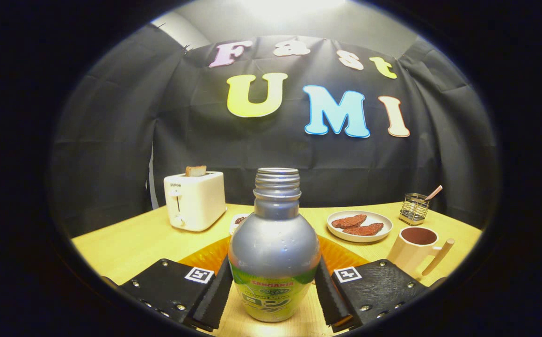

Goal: Take the bottle from table, then pour the juice into the cup, finally place the bottle on the coaster

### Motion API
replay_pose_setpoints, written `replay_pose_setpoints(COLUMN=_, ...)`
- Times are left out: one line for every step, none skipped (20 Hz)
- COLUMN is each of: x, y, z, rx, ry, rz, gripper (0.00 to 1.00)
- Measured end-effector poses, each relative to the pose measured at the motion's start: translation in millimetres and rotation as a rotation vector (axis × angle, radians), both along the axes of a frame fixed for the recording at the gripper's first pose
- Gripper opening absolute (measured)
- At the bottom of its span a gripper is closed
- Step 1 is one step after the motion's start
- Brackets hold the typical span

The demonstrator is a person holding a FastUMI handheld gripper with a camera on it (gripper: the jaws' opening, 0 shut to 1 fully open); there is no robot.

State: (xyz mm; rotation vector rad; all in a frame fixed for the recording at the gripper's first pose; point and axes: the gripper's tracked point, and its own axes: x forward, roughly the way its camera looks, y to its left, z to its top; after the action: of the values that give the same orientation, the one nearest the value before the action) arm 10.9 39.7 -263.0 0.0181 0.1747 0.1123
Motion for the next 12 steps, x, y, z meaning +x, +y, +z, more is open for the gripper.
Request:
replay_pose_setpoints(x=1.4, y=-5.5, z=5.1, rx=0.027, ry=-0.006, rz=-0.009, gripper=0.79)
replay_pose_setpoints(x=2.5, y=-12.0, z=12.0, rx=0.055, ry=-0.015, rz=-0.021, gripper=0.79)
replay_pose_setpoints(x=4.7, y=-16.9, z=16.3, rx=0.081, ry=-0.017, rz=-0.029, gripper=0.79)
replay_pose_setpoints(x=7.9, y=-22.5, z=19.7, rx=0.116, ry=-0.019, rz=-0.039, gripper=0.79)
replay_pose_setpoints(x=10.6, y=-26.8, z=22.8, rx=0.141, ry=-0.020, rz=-0.051, gripper=0.79)
replay_pose_setpoints(x=14.4, y=-33.7, z=24.9, rx=0.167, ry=-0.021, rz=-0.072, gripper=0.79)
replay_pose_setpoints(x=18.4, y=-37.3, z=26.5, rx=0.194, ry=-0.017, rz=-0.087, gripper=0.79)
replay_pose_setpoints(x=22.7, y=-39.2, z=27.7, rx=0.220, ry=-0.011, rz=-0.096, gripper=0.79)
replay_pose_setpoints(x=25.7, y=-40.6, z=31.1, rx=0.236, ry=-0.010, rz=-0.102, gripper=0.79)
replay_pose_setpoints(x=28.3, y=-42.2, z=32.4, rx=0.251, ry=-0.007, rz=-0.106, gripper=0.79)
replay_pose_setpoints(x=30.8, y=-42.6, z=33.6, rx=0.273, ry=-0.004, rz=-0.104, gripper=0.79)
replay_pose_setpoints(x=33.1, y=-42.1, z=34.2, rx=0.304, ry=0.001, rz=-0.098, gripper=0.79)
